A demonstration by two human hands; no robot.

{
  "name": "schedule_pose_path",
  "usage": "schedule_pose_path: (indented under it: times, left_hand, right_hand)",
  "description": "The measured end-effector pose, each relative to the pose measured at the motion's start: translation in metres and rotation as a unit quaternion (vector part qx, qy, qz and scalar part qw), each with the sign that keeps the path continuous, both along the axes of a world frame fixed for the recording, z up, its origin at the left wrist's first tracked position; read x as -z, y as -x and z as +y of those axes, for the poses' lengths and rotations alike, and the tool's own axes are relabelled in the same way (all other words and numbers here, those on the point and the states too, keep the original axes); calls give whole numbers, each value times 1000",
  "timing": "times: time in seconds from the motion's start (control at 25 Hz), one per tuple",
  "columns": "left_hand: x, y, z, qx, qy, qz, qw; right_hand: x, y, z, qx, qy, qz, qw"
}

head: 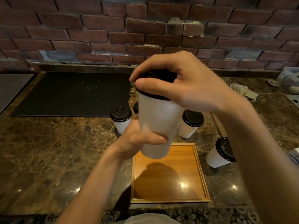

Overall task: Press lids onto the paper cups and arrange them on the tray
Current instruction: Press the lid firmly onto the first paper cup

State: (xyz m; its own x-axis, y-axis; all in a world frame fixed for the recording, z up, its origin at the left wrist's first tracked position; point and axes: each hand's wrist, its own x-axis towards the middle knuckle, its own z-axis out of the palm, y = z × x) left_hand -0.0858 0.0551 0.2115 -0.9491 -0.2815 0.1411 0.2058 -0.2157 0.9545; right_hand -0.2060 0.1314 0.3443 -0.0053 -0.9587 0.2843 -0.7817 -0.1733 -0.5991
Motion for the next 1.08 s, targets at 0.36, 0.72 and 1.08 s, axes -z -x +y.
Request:
schedule_pose_path:
  times: [0.36,0.72,1.08]
  left_hand:
    - [-6,-2,0,-62,29,-16,998]
    - [-18,-9,-4,-114,82,4,990]
    - [-35,-2,7,-282,153,-8,947]
  right_hand:
    - [7,3,-6,36,-9,-56,998]
    - [-1,-2,-8,-39,36,-87,995]
    - [-11,-19,-14,129,74,27,989]
